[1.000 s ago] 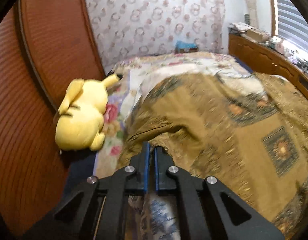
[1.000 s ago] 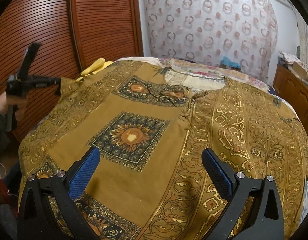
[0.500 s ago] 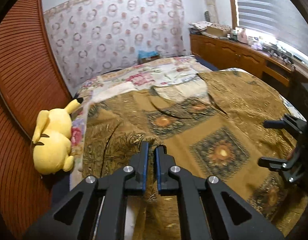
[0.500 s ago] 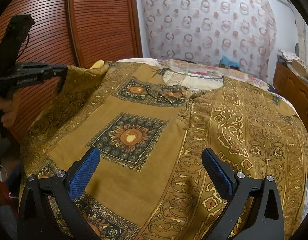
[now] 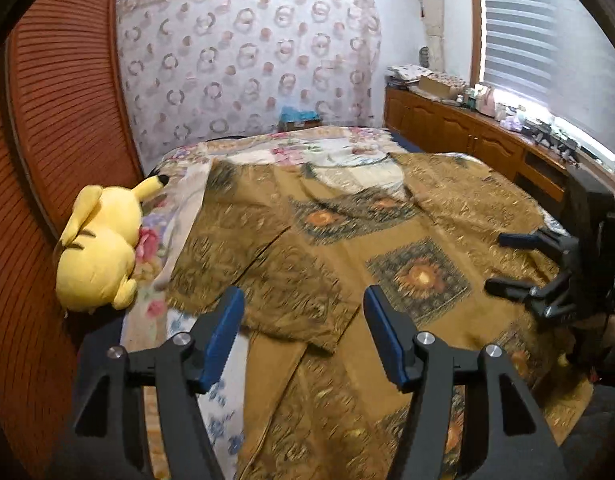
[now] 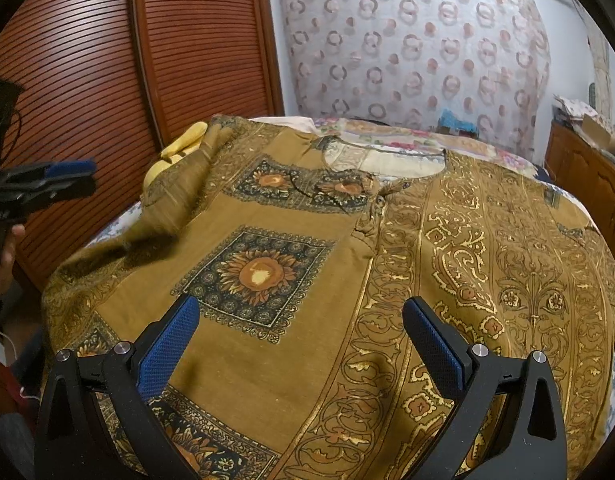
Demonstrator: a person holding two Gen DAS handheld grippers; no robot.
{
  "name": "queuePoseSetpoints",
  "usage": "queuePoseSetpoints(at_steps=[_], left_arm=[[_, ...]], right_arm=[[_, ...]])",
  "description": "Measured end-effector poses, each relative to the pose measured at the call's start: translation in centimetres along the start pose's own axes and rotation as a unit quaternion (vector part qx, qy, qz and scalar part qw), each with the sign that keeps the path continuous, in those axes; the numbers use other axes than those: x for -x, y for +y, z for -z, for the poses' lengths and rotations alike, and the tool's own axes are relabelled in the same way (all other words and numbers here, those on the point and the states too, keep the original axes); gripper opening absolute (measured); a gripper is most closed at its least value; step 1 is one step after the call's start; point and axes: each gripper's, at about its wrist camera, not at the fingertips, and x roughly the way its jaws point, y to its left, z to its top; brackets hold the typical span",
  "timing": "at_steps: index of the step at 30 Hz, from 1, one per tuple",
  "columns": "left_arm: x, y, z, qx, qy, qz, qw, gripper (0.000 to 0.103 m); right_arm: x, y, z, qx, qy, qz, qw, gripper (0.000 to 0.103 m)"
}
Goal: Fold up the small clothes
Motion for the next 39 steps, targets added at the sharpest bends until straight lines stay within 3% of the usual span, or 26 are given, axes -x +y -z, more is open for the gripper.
queuePoseSetpoints(at_steps=[5, 11, 20, 26, 31, 36, 38, 39], left_arm=[[-0.8, 1.9, 2.4, 0.026, 0.022, -0.028, 0.999, 0.062], [-0.1, 4.2, 4.2, 0.073, 0.011, -0.046, 0.9962, 0.062], [2.0, 6.7, 5.5, 0.109, -0.02, -0.087, 0.99, 0.062], [2.8, 8.0, 6.5, 0.124, -0.02, -0.097, 0.9873, 0.062], [3.3, 8.7, 7.2, 0.129, -0.02, -0.105, 0.9858, 0.062], [3.1, 9.1, 7.8, 0.135, -0.017, -0.106, 0.985, 0.062], [3.0, 9.0, 7.9, 0.136, -0.015, -0.105, 0.985, 0.062], [3.0, 8.8, 8.0, 0.136, -0.015, -0.105, 0.9851, 0.062]], right_arm=[[0.1, 0.0, 0.0, 0.0, -0.002, -0.001, 1.0, 0.103], [-0.6, 0.9, -1.0, 0.016, 0.013, -0.037, 0.999, 0.101], [-4.5, 8.8, -6.8, 0.112, 0.013, -0.121, 0.986, 0.091], [-10.9, 14.0, -8.8, 0.133, 0.072, -0.186, 0.971, 0.063], [-15.5, 17.4, -9.4, 0.159, 0.114, -0.185, 0.963, 0.053], [-17.9, 19.7, -8.0, 0.217, 0.129, -0.136, 0.958, 0.051], [-18.2, 19.9, -8.0, 0.221, 0.128, -0.124, 0.959, 0.042], [-18.2, 20.0, -8.1, 0.222, 0.128, -0.116, 0.96, 0.031]])
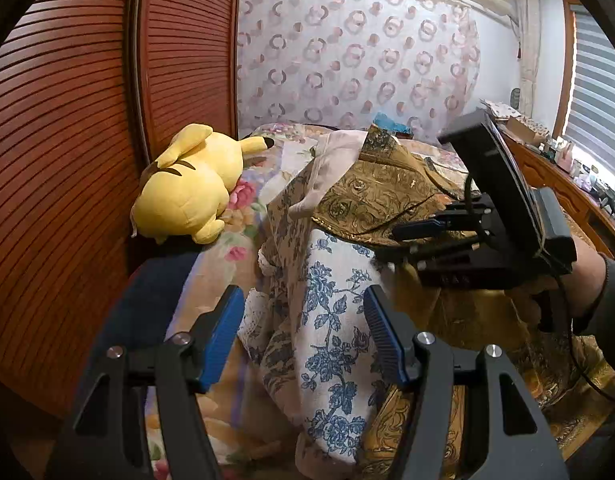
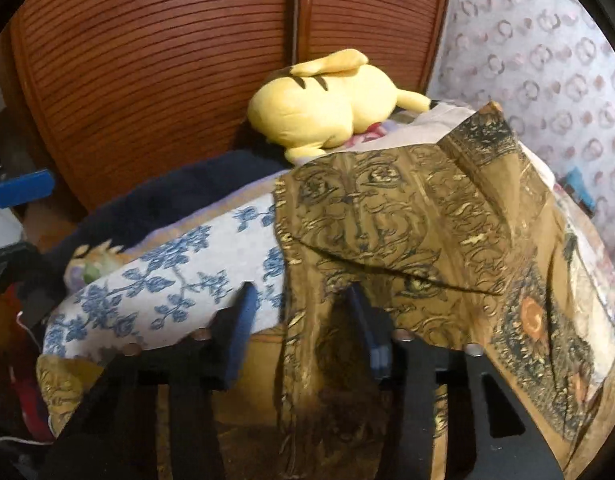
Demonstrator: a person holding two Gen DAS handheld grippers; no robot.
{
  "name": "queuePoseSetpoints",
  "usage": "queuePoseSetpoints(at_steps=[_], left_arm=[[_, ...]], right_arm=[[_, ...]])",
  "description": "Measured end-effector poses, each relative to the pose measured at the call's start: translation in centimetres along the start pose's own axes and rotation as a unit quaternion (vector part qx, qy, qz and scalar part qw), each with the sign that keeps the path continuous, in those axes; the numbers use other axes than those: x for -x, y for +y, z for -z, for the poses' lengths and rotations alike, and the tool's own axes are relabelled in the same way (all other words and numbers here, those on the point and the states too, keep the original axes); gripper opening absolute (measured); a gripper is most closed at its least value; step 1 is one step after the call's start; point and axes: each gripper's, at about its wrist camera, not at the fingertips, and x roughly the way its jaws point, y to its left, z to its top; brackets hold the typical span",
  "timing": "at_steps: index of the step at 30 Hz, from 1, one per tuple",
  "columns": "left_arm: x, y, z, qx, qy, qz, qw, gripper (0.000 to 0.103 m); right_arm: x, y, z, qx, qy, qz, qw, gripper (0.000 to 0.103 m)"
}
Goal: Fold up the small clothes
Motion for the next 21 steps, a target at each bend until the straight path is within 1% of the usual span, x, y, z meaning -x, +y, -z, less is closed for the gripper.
queuePoseSetpoints(at_steps=[1, 2, 4, 6, 8, 9, 11, 12, 14, 16, 17, 18, 20, 21], left_arm=[[-0.1, -0.1, 0.0, 0.0, 0.001, 0.001, 1.0, 0.062], [-0.1, -0.3, 0.0, 0.0, 0.001, 0.002, 1.0, 0.062], [-0.1, -0.5, 0.0, -0.001, 0.0, 0.005, 1.0, 0.062], [-0.2, -0.7, 0.0, -0.003, 0.0, 0.007, 1.0, 0.062], [-0.4, -1.1, 0.0, -0.004, 0.005, 0.01, 0.9999, 0.062], [-0.5, -1.3, 0.1, -0.005, 0.006, 0.011, 0.9999, 0.062], [-0.5, -1.5, 0.0, -0.007, 0.007, 0.014, 0.9999, 0.062], [-0.5, -1.8, -0.1, -0.007, 0.007, 0.017, 0.9998, 0.062], [-0.7, -2.2, -0.2, -0.008, 0.008, 0.021, 0.9997, 0.062], [-0.9, -2.7, -0.3, -0.009, 0.011, 0.025, 0.9996, 0.062], [-1.1, -3.1, -0.4, -0.011, 0.012, 0.027, 0.9995, 0.062], [-1.2, -3.4, -0.6, -0.014, 0.013, 0.03, 0.9994, 0.062], [-1.6, -4.2, -0.9, -0.02, 0.012, 0.035, 0.9991, 0.062], [-1.7, -4.5, -1.0, -0.022, 0.013, 0.037, 0.999, 0.062]], right_arm=[[0.0, -0.1, -0.2, 0.0, 0.002, 0.004, 1.0, 0.012], [-0.1, -0.4, -0.4, 0.002, 0.005, 0.009, 1.0, 0.005], [-0.1, -0.9, -0.8, -0.001, 0.006, 0.011, 1.0, 0.003], [1.0, -2.1, -1.3, -0.018, -0.024, 0.007, 1.0, 0.003], [3.7, -3.6, -1.4, -0.044, -0.073, -0.01, 0.996, 0.003], [4.9, -4.5, -1.4, -0.054, -0.092, -0.008, 0.994, 0.003], [6.7, -6.2, -1.3, -0.07, -0.113, 0.002, 0.991, 0.003], [7.9, -7.6, -0.8, -0.089, -0.126, 0.012, 0.988, 0.003], [9.3, -9.8, 0.2, -0.124, -0.135, 0.029, 0.983, 0.003], [10.2, -12.5, 1.9, -0.169, -0.13, 0.048, 0.976, 0.004], [10.2, -13.3, 2.6, -0.181, -0.119, 0.054, 0.975, 0.004], [9.8, -14.1, 3.4, -0.186, -0.094, 0.064, 0.976, 0.008], [9.2, -14.9, 4.5, -0.178, -0.063, 0.085, 0.978, 0.015], [9.3, -15.3, 5.1, -0.175, -0.059, 0.086, 0.979, 0.026]])
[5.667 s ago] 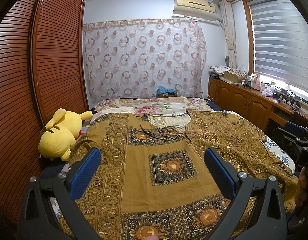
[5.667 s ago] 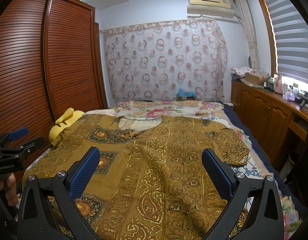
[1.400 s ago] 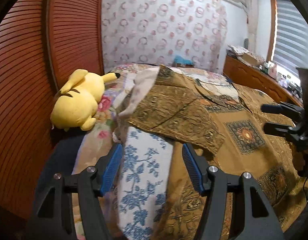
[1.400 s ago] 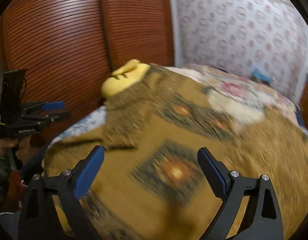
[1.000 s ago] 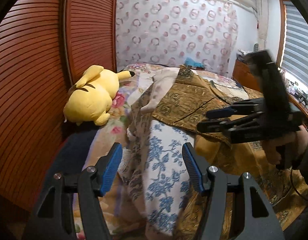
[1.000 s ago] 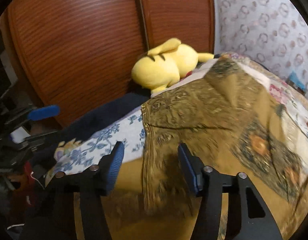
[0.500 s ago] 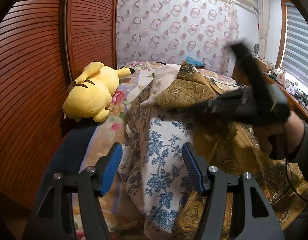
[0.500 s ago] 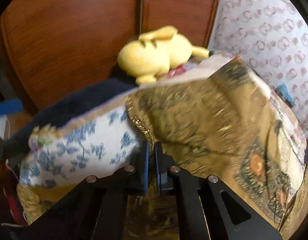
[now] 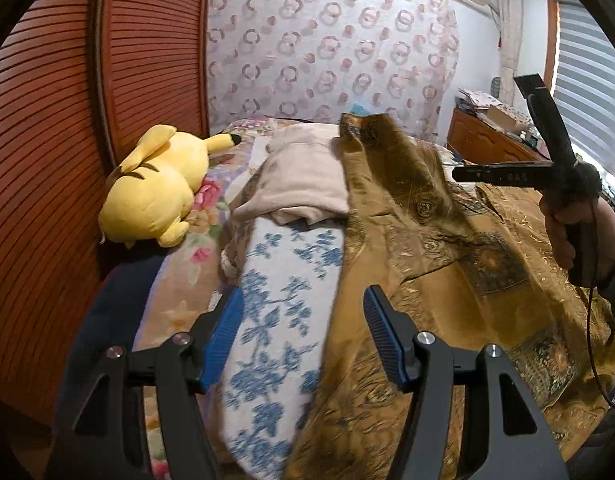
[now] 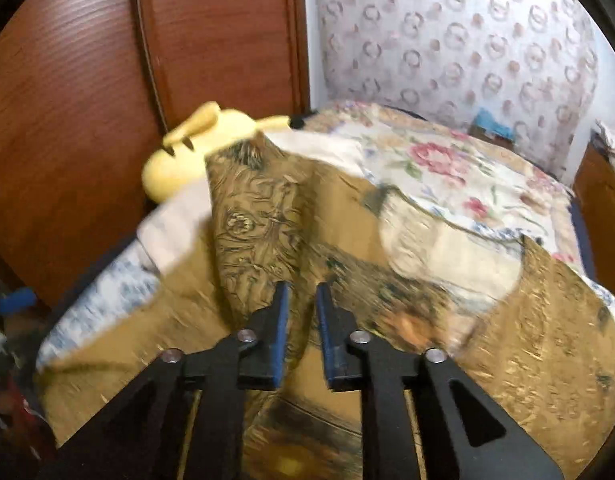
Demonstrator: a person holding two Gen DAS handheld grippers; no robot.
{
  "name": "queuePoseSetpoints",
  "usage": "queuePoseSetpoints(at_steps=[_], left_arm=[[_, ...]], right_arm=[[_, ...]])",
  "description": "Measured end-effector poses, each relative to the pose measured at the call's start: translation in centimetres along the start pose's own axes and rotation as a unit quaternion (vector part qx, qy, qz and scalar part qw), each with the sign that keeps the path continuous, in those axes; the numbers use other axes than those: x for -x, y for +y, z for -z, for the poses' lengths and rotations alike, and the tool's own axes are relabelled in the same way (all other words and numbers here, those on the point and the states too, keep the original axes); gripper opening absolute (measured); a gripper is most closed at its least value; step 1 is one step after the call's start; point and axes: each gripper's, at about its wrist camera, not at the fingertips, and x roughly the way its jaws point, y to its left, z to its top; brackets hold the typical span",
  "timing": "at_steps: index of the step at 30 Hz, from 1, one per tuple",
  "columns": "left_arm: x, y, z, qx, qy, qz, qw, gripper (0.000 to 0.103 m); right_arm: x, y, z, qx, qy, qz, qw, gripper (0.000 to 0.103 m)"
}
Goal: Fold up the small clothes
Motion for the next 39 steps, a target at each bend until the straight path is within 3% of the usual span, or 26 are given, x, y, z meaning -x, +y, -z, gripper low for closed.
queuePoseSetpoints(at_steps=[1, 4, 13, 19, 39], left_arm=[[-0.3, -0.4, -0.2, -0.002, 0.001, 0.003, 1.0, 0.062], [-1.1, -1.5, -0.9, -0.014, 0.003, 0.008, 0.9999, 0.062], [-4.2, -6.1, -4.0, -0.048, 0.004, 0.031, 0.9984, 0.062], [-7.2, -10.1, -5.0, -0.076, 0.029, 0.06, 0.9949, 0.062], [-14.7, -25.2, -7.8, -0.212, 0.081, 0.11, 0.9676, 0.062]], right_arm=[[0.2, -0.7, 0.3, -0.001, 0.002, 0.0, 1.0, 0.032], [1.6, -2.2, 0.9, -0.007, -0.006, -0.005, 1.0, 0.038], [5.3, -4.5, 3.3, -0.021, -0.026, -0.015, 0.999, 0.046], [7.1, -7.1, 6.2, -0.028, -0.021, 0.018, 0.999, 0.054], [14.5, -22.1, 15.0, -0.122, -0.023, 0.122, 0.985, 0.056]])
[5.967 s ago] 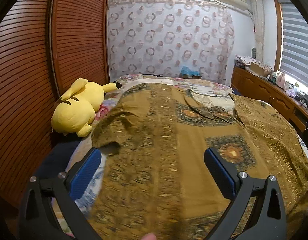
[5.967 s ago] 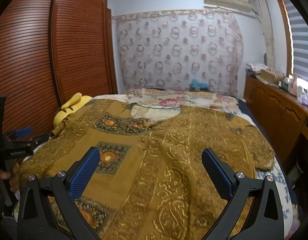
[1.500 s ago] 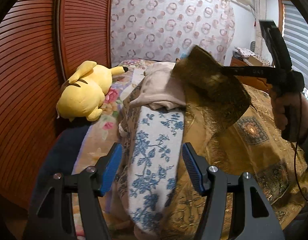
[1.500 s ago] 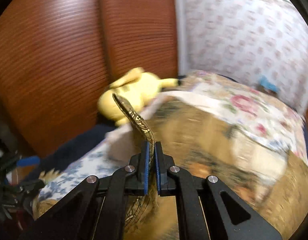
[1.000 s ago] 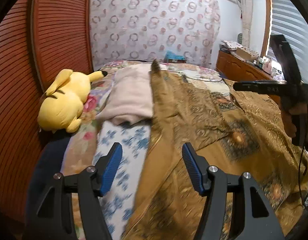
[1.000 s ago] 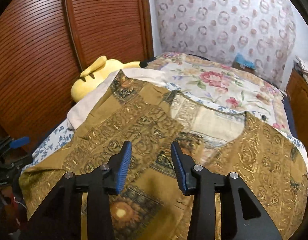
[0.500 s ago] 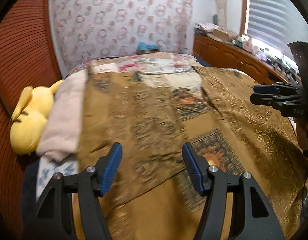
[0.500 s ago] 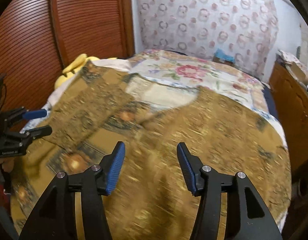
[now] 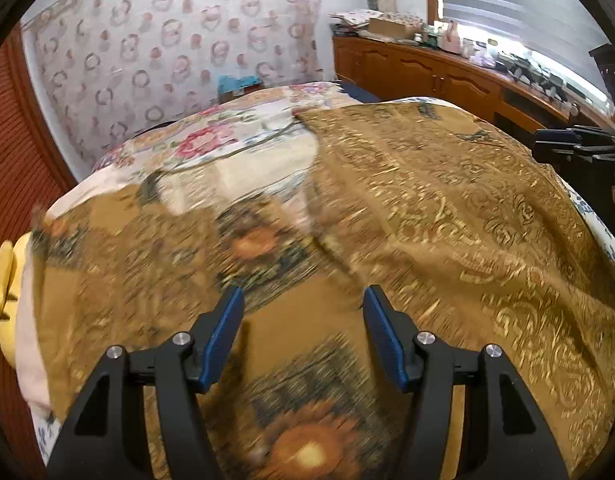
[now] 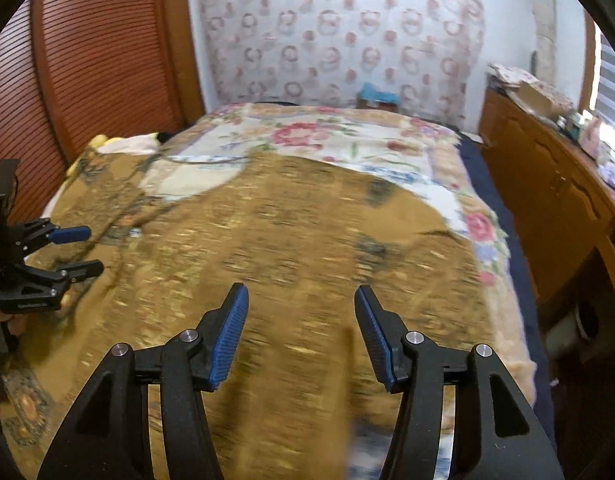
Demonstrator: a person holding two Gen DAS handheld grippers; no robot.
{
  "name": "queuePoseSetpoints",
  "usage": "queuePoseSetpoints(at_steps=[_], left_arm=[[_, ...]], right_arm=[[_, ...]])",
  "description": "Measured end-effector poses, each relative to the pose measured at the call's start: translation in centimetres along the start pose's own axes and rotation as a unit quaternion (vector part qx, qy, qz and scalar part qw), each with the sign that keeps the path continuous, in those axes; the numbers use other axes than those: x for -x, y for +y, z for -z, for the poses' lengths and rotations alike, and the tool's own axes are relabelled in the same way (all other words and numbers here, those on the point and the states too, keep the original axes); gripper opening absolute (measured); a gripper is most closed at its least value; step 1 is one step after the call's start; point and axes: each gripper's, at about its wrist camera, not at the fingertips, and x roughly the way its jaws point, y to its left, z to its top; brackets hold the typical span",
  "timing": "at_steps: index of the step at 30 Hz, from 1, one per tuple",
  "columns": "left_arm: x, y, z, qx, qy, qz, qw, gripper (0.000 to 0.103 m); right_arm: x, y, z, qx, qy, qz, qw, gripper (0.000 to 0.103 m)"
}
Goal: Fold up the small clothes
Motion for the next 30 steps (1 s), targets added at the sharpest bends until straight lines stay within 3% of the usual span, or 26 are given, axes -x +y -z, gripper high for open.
queuePoseSetpoints(at_steps=[6, 9, 15, 21, 30], left_arm=[[-1.8, -3.0, -2.0, -0.023, 0.013, 0.024, 0.9994, 0.062], [-2.4, -4.0, -2.3, -0.034, 0.012, 0.017, 0.9992, 0.062], [-2.5, -3.9, -2.5, -0.021, 0.013, 0.026, 0.9993, 0.063], [-3.0, -3.2, -2.6, 0.002, 0.02, 0.044, 0.9988, 0.07], [-2.9, -3.3, -2.5, 0.011, 0.024, 0.036, 0.999, 0.076]], right_arm=[[0.0, -4.8, 1.0, -0.029, 0.009, 0.029, 0.999, 0.056], [-0.4, -7.1, 1.5, -0.048, 0.021, 0.039, 0.998, 0.056], [-1.0, -9.4, 2.3, -0.066, 0.037, 0.05, 0.996, 0.056], [-1.9, -11.0, 3.1, -0.096, 0.056, 0.046, 0.993, 0.056], [-2.0, -12.7, 3.8, -0.143, 0.066, 0.01, 0.988, 0.057]])
